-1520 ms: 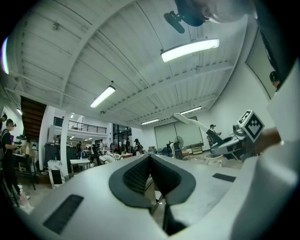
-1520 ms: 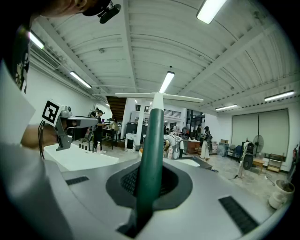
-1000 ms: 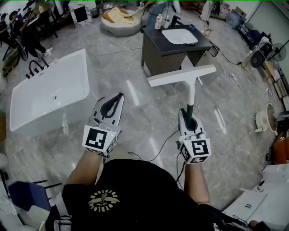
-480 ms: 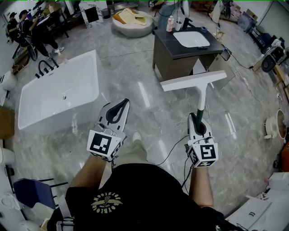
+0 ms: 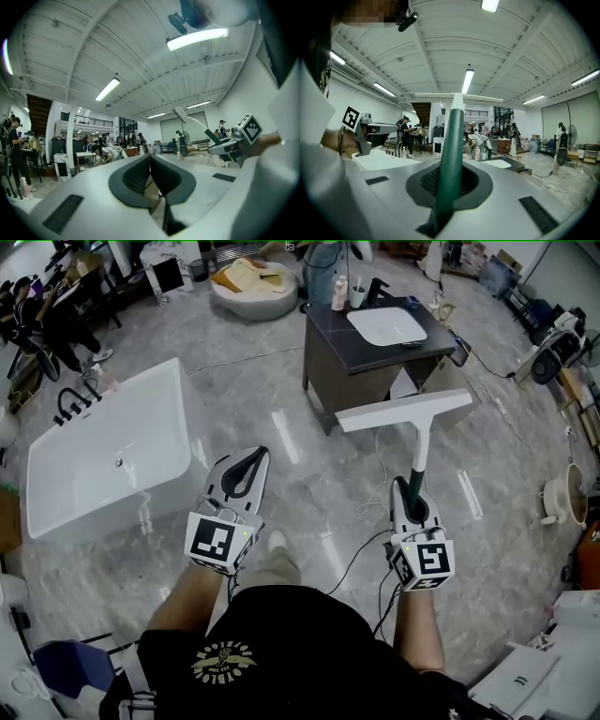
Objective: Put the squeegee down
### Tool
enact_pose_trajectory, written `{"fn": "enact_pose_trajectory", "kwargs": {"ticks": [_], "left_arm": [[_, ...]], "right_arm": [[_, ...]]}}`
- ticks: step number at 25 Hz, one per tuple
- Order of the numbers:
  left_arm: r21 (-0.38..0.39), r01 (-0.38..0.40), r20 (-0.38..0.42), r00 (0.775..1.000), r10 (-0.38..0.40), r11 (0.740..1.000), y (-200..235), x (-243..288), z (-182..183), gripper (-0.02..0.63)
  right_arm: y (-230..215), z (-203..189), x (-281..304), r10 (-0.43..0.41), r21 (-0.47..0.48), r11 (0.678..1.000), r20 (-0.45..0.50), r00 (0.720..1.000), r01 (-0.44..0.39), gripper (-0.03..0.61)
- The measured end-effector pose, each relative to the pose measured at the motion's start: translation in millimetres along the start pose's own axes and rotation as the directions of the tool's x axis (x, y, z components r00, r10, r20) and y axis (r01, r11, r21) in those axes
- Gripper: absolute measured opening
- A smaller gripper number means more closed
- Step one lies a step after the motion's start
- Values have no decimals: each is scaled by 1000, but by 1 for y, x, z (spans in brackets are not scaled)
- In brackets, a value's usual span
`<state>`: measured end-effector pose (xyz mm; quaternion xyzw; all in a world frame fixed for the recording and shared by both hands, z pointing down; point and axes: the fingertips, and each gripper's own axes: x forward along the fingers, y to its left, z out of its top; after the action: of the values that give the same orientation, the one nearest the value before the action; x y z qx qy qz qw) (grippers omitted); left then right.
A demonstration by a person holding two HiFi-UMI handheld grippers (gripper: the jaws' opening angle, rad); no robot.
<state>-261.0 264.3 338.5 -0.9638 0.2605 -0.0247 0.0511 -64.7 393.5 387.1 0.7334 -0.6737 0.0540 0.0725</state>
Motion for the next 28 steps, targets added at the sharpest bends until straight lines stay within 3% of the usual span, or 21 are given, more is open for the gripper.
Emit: {"fn": "enact_pose_trajectory", "kwargs": {"ticks": [8, 19, 28], "left_arm": [[16, 14, -23, 1000, -14, 1000, 51, 63, -16, 25], [10, 19, -23, 1000, -18, 1000, 142, 98, -19, 25], [-10, 125, -21, 992, -125, 992, 142, 125, -29, 25]], "right_arm": [[-14, 17, 73, -18, 5, 1000, 7, 1000, 18, 32], [4, 58, 163, -12, -12, 1000, 42, 999, 13, 32], [1, 55, 168, -39, 44, 998, 4, 999, 39, 32]]}}
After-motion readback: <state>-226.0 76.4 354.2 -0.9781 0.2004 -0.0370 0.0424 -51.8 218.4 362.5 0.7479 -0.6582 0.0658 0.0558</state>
